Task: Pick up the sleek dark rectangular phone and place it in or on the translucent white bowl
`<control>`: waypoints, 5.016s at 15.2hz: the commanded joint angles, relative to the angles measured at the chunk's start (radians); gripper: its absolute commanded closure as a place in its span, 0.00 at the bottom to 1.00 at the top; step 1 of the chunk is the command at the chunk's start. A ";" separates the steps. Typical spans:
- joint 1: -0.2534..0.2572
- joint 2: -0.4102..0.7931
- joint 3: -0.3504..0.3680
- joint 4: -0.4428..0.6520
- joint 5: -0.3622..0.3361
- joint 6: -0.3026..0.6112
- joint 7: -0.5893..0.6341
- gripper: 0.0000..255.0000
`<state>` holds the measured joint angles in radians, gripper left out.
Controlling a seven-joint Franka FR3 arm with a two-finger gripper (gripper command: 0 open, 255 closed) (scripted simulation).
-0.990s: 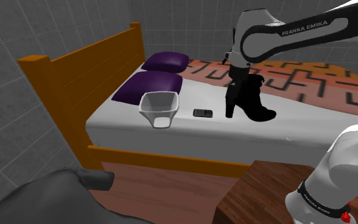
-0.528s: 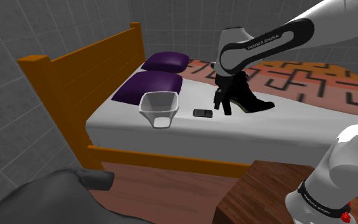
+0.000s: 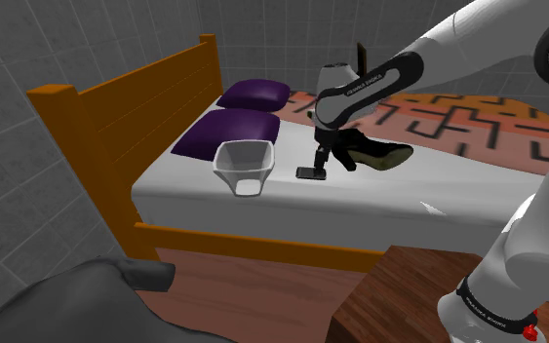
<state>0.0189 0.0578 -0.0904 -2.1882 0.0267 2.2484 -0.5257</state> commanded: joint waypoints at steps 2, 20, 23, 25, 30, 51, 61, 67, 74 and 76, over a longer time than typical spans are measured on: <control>-0.001 0.023 0.000 -0.015 0.004 0.039 -0.005 0.00; -0.001 0.044 0.001 -0.027 0.007 0.072 -0.007 1.00; -0.001 0.036 0.000 -0.023 0.006 0.059 -0.006 1.00; 0.000 0.020 0.000 -0.013 0.003 0.034 -0.004 1.00; 0.000 -0.017 0.000 0.015 -0.002 -0.031 0.000 1.00; 0.001 -0.116 0.001 0.191 -0.016 -0.306 0.013 1.00; 0.001 -0.130 0.001 0.309 -0.017 -0.439 0.015 1.00; 0.042 -0.067 0.046 0.404 -0.012 -0.468 0.100 1.00; 0.116 0.081 0.112 0.596 -0.015 -0.511 0.241 1.00; 0.138 0.132 0.128 0.667 -0.020 -0.530 0.279 1.00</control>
<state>0.1443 0.1580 0.0285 -1.5661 0.0092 1.7306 -0.2692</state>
